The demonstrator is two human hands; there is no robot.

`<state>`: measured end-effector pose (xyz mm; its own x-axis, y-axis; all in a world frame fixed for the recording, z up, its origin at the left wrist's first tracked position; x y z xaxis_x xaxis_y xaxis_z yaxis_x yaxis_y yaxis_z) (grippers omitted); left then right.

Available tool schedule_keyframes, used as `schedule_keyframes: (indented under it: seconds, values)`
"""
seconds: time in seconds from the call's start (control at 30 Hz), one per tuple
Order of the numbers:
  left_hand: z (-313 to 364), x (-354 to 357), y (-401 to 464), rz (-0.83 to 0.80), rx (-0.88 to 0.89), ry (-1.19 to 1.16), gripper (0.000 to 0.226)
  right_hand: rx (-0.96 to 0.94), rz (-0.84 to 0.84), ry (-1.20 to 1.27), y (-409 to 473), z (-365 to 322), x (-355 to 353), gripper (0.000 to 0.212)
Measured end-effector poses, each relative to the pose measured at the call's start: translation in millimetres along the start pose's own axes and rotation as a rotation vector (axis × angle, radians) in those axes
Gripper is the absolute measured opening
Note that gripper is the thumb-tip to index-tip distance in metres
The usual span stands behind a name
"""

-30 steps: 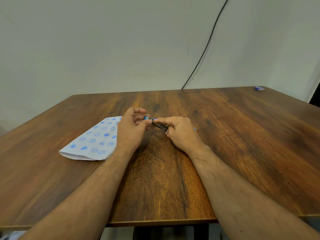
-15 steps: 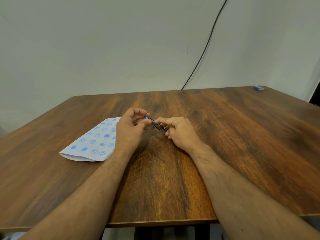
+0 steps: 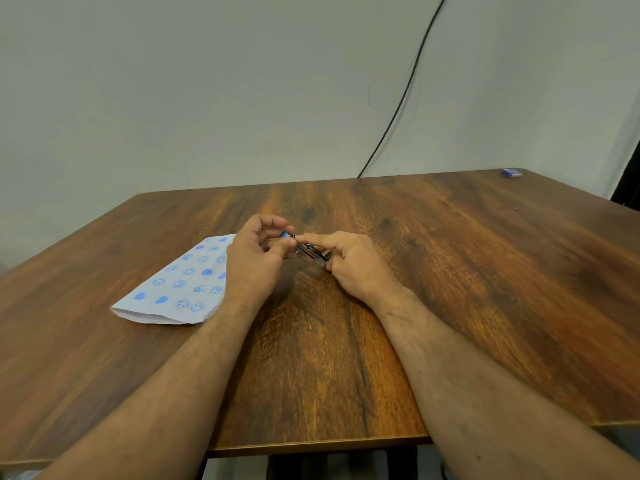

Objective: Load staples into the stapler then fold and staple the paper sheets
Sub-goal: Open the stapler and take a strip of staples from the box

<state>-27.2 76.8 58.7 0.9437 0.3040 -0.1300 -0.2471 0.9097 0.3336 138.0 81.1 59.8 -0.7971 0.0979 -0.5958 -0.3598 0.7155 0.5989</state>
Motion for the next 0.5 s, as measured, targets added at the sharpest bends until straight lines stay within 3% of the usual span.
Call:
schedule_keyframes:
  seconds: [0.5]
  values:
    - [-8,-1,4,0.04,-0.048,0.066,0.035,0.1,-0.023,-0.013,1,18,6,0.051]
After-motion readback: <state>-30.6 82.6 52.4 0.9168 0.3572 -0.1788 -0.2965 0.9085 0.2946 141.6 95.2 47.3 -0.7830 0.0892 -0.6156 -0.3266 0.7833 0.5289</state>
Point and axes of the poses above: each hand's wrist, its own y-axis towards the middle knuckle, its own x-axis out of the palm, z = x × y, the point moved 10 cm from there along y, towards the middle knuckle, and after that the axes turned 10 degrees about -x, right-handed, at the moved point
